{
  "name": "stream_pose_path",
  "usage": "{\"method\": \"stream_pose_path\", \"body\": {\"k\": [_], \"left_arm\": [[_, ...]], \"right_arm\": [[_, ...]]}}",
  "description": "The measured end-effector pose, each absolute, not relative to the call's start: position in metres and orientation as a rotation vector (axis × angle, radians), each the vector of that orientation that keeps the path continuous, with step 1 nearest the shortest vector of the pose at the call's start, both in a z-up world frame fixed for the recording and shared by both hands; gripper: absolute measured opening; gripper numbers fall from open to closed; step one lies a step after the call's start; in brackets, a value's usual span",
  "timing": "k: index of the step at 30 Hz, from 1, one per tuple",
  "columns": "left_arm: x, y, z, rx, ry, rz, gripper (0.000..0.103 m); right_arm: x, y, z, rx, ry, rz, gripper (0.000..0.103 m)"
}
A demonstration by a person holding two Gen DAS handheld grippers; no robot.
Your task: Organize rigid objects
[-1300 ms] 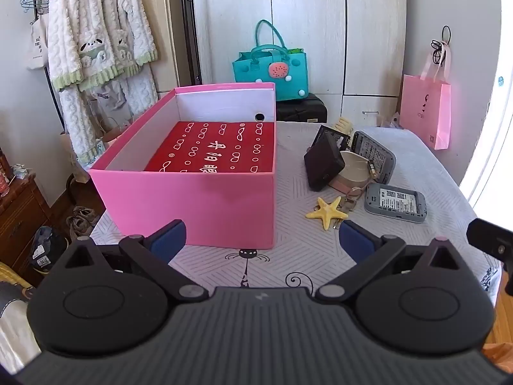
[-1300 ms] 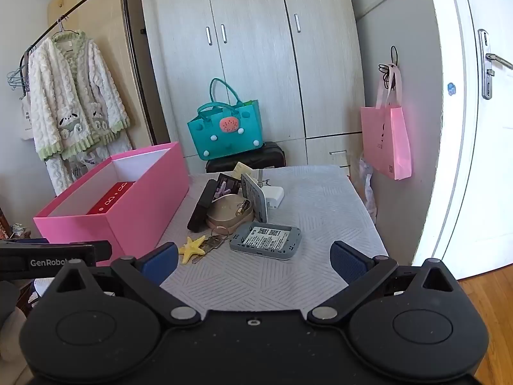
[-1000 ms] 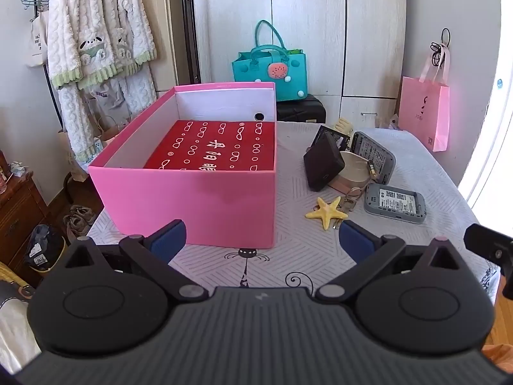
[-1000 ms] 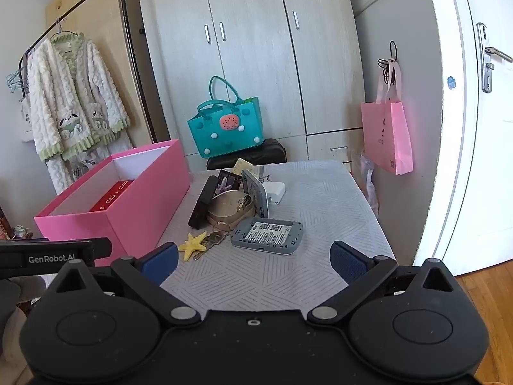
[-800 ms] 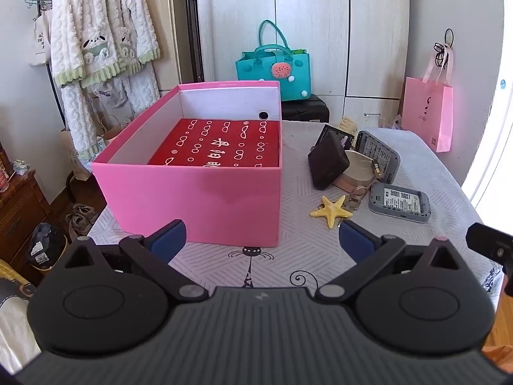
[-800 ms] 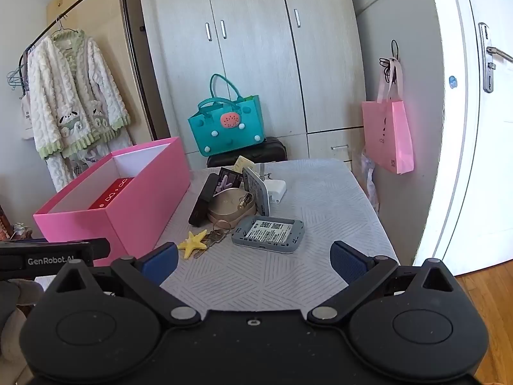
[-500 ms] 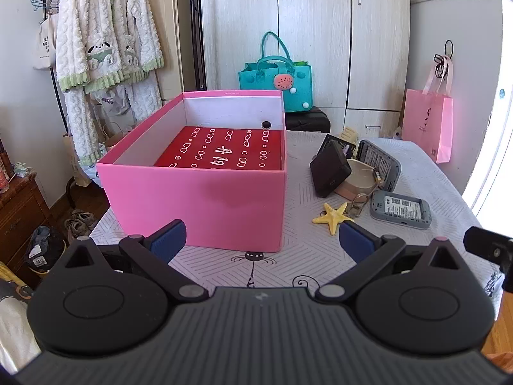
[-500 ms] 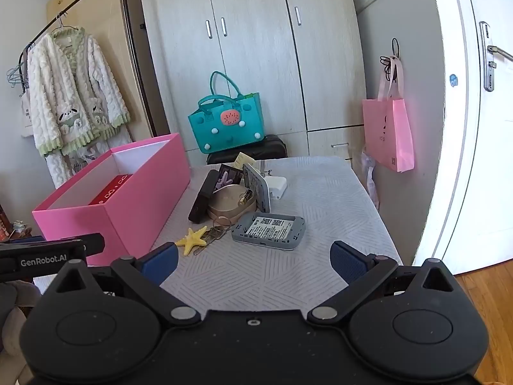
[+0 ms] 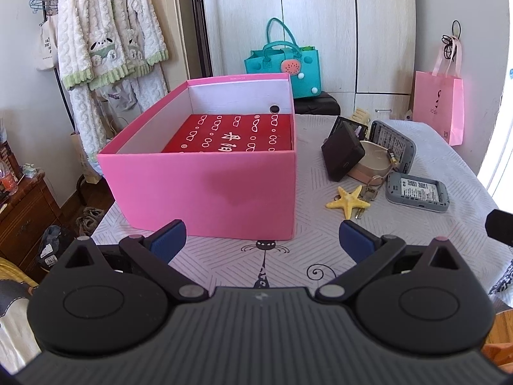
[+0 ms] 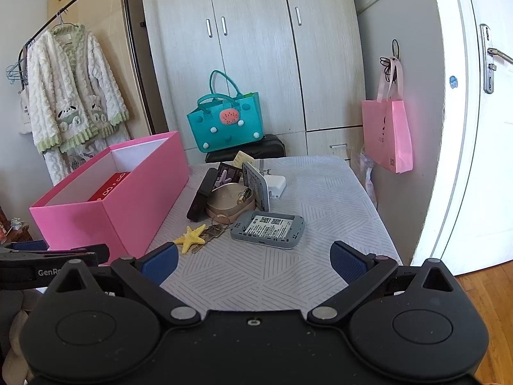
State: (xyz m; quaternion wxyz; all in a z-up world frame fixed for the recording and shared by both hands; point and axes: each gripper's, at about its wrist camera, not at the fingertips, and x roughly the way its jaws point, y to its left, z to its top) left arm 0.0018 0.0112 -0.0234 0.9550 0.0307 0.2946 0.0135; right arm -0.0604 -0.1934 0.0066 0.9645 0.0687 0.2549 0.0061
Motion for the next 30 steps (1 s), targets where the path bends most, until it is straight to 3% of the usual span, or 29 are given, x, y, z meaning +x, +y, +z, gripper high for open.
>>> {"method": "stream_pose_path", "body": {"k": [15, 30], "left_arm": [[-0.002, 0.011, -0.022, 0.068, 0.576, 0.029, 0.103], [-0.008, 0.001, -0.013, 0.056, 0.543, -0.062, 0.103]], "right_arm": [[-0.059, -0.196, 0.005, 0.136, 0.492, -0.020, 0.102], [-0.072, -0.205, -0.001, 0.089, 0.331, -0.059, 0.102]]}}
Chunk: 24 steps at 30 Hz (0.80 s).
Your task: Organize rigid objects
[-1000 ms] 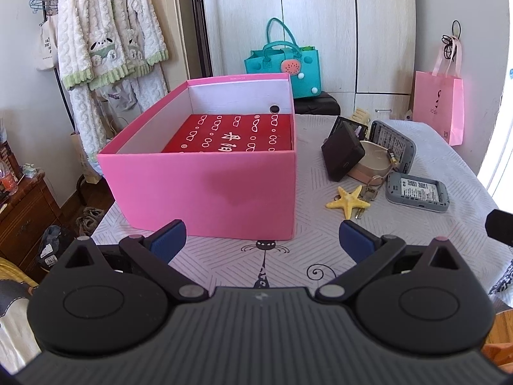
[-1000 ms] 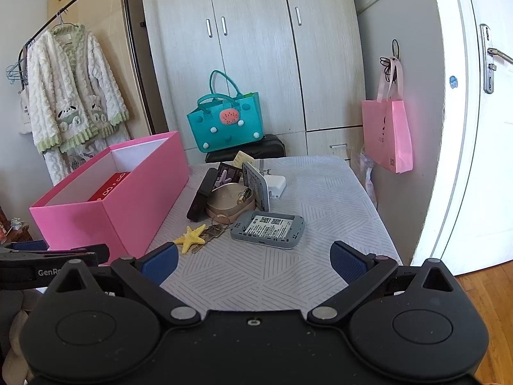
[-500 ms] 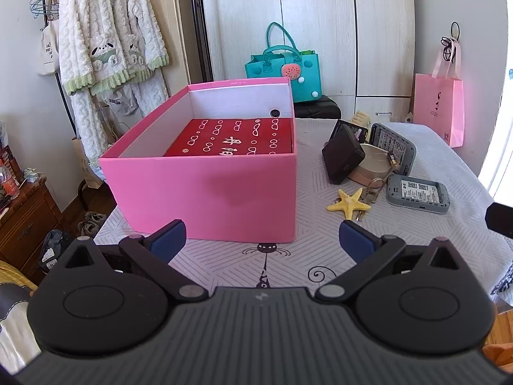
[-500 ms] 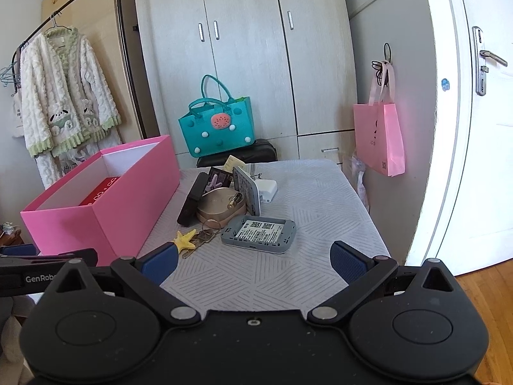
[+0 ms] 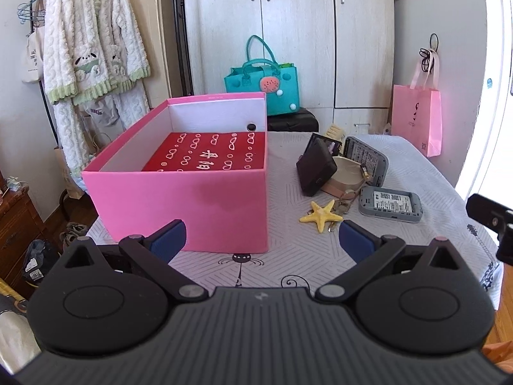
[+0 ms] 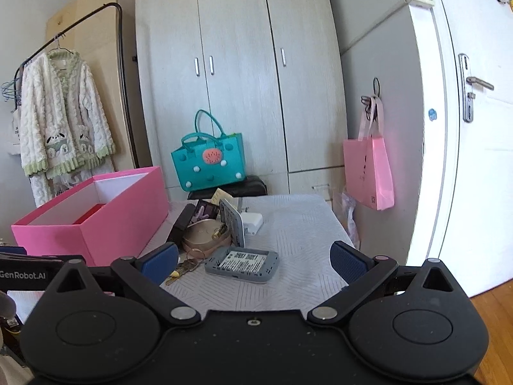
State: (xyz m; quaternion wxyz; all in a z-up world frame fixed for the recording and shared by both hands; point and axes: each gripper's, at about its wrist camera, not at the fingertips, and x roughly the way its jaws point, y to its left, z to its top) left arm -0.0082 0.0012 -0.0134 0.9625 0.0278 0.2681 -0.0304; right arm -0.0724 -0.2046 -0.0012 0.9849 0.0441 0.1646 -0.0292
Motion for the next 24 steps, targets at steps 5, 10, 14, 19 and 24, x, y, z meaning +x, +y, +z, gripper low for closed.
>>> {"method": "stream_pose_path", "body": {"k": [5, 10, 14, 19, 24], "left_arm": [[-0.004, 0.003, -0.017, 0.015, 0.577, -0.091, 0.103], [-0.004, 0.002, -0.018, 0.039, 0.566, -0.075, 0.101], [-0.002, 0.005, -0.018, 0.000, 0.565, -0.074, 0.101], [0.002, 0.005, -0.020, 0.004, 0.566, -0.066, 0.101], [0.008, 0.004, -0.024, 0.007, 0.580, -0.047, 0.101]], "right_arm": [[-0.068, -0.205, -0.001, 0.070, 0.332, -0.037, 0.102], [-0.066, -0.202, -0.002, 0.066, 0.349, 0.007, 0.102], [-0.065, -0.200, -0.004, 0.089, 0.368, 0.043, 0.102], [-0.062, -0.199, -0.005, 0.107, 0.386, 0.070, 0.102], [-0.061, -0.196, -0.006, 0.096, 0.389, 0.084, 0.102]]}}
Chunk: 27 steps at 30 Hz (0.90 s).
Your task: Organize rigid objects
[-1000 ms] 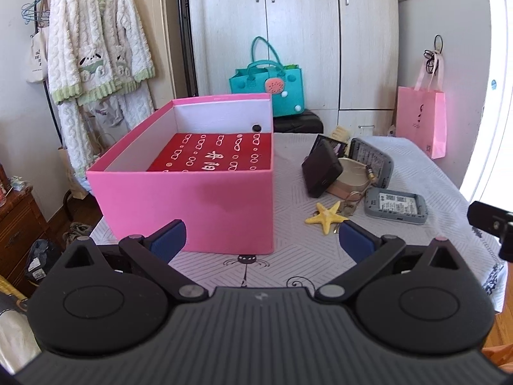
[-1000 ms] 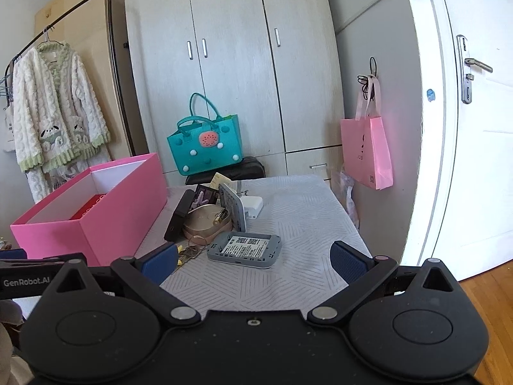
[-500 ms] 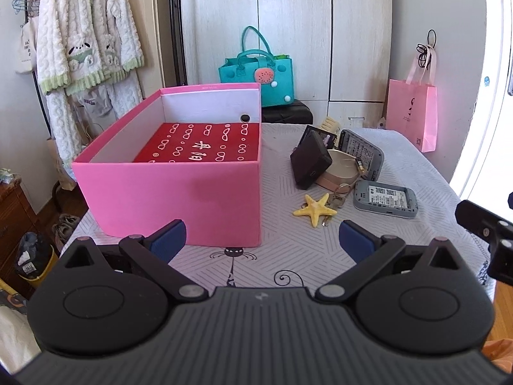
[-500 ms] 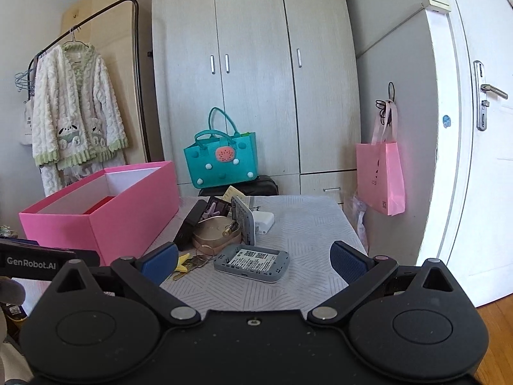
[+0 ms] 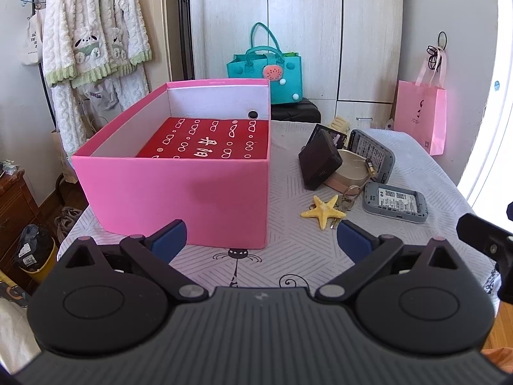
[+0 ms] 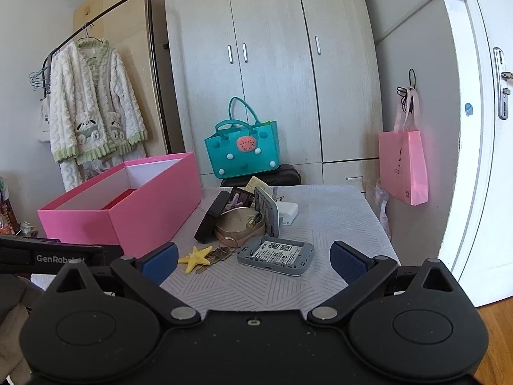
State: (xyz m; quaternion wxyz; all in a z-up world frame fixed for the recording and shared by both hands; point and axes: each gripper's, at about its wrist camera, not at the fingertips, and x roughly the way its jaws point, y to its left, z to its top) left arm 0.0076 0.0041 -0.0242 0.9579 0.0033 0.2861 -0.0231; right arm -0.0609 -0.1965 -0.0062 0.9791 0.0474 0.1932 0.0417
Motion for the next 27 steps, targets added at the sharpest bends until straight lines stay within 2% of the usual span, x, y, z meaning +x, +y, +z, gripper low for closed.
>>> {"method": "stream_pose_path", "body": {"k": [9, 19, 27], "left_arm": [[0.015, 0.007, -0.028, 0.026, 0.647, -0.072, 0.101], [0.016, 0.029, 0.004, 0.067, 0.697, -0.189, 0.101], [0.041, 0.070, 0.028, 0.179, 0.637, -0.195, 0.101]], "right_arm": [[-0.051, -0.191, -0.011, 0.060, 0.418, 0.104, 0.102], [-0.034, -0.193, 0.003, 0.079, 0.439, 0.268, 0.100], [0.012, -0.195, 0.007, 0.160, 0.526, 0.447, 0.086]]}}
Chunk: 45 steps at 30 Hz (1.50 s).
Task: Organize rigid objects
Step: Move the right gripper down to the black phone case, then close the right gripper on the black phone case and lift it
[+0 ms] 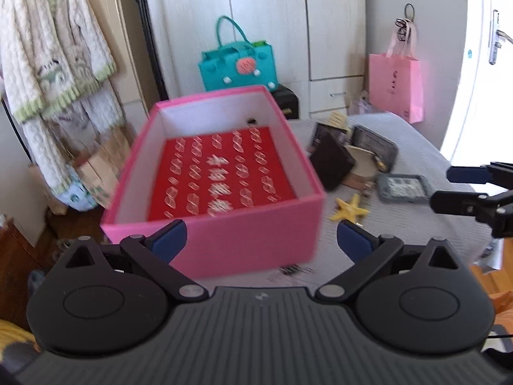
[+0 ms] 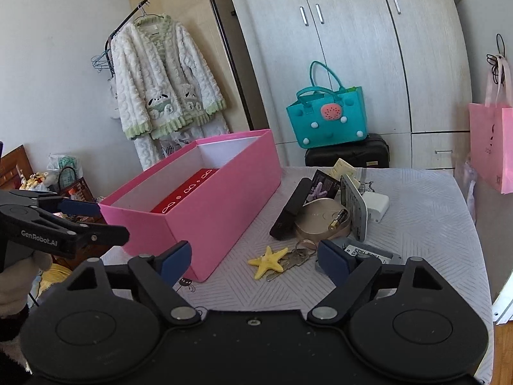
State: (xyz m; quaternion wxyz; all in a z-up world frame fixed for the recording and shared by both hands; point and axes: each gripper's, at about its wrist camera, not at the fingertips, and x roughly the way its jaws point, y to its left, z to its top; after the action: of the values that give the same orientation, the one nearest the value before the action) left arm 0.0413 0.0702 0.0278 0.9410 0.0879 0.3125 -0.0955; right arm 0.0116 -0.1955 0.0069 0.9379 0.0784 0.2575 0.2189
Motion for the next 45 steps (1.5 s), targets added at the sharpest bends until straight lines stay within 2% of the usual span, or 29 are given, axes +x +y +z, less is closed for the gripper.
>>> {"method": "stream_pose_path", "body": {"k": [4, 6, 12, 13, 15, 19, 23, 25, 27, 34, 35, 36, 37, 38, 39, 42, 45], "left_arm": [[0.057, 0.095, 0.042, 0.253, 0.559, -0.093, 0.101], [0.058, 0.105, 0.048, 0.277, 0.514, -0.042, 0.100], [0.075, 0.138, 0.060, 0.266, 0.493, -0.003, 0.100], [0.081, 0.142, 0.060, 0.281, 0.490, 0.006, 0.100], [0.097, 0.150, 0.057, 0.312, 0.506, 0.035, 0.100], [0.142, 0.167, 0.044, 0.311, 0.612, 0.040, 0.097], [0.170, 0.182, 0.025, 0.293, 0.698, 0.030, 0.066], [0.175, 0.188, 0.016, 0.260, 0.723, 0.004, 0.062], [0.180, 0.191, 0.009, 0.240, 0.748, -0.030, 0.053], [0.196, 0.202, 0.002, 0.153, 0.786, -0.054, 0.055], [0.198, 0.203, 0.000, 0.148, 0.782, -0.060, 0.052], [0.198, 0.203, -0.001, 0.144, 0.781, -0.075, 0.044], [0.199, 0.202, -0.003, 0.141, 0.787, -0.097, 0.037], [0.200, 0.201, -0.005, 0.132, 0.802, -0.132, 0.023], [0.202, 0.201, -0.008, 0.121, 0.831, -0.168, 0.017], [0.206, 0.203, -0.018, 0.090, 0.870, -0.166, 0.013], [0.200, 0.202, -0.016, 0.076, 0.843, -0.180, 0.005]], "right_arm": [[0.040, -0.189, 0.003, 0.162, 0.549, 0.441, 0.074], [0.053, -0.184, 0.001, 0.142, 0.562, 0.445, 0.063], [0.086, -0.171, 0.001, 0.101, 0.588, 0.423, 0.064], [0.091, -0.169, 0.000, 0.106, 0.587, 0.411, 0.065], [0.103, -0.168, -0.005, 0.130, 0.599, 0.358, 0.075], [0.126, -0.162, -0.017, 0.126, 0.637, 0.297, 0.075], [0.140, -0.155, -0.022, 0.137, 0.644, 0.315, 0.075], [0.148, -0.151, -0.025, 0.133, 0.649, 0.298, 0.075], [0.154, -0.146, -0.027, 0.105, 0.652, 0.261, 0.075], [0.167, -0.127, -0.035, -0.053, 0.697, 0.236, 0.070], [0.168, -0.123, -0.035, -0.077, 0.690, 0.238, 0.066], [0.168, -0.121, -0.035, -0.095, 0.683, 0.238, 0.052], [0.169, -0.118, -0.036, -0.116, 0.682, 0.242, 0.044], [0.169, -0.116, -0.035, -0.141, 0.679, 0.243, 0.040], [0.169, -0.115, -0.034, -0.148, 0.674, 0.253, 0.037], [0.167, -0.113, -0.028, -0.171, 0.687, 0.310, 0.024], [0.163, -0.113, -0.022, -0.158, 0.688, 0.326, 0.022]]}}
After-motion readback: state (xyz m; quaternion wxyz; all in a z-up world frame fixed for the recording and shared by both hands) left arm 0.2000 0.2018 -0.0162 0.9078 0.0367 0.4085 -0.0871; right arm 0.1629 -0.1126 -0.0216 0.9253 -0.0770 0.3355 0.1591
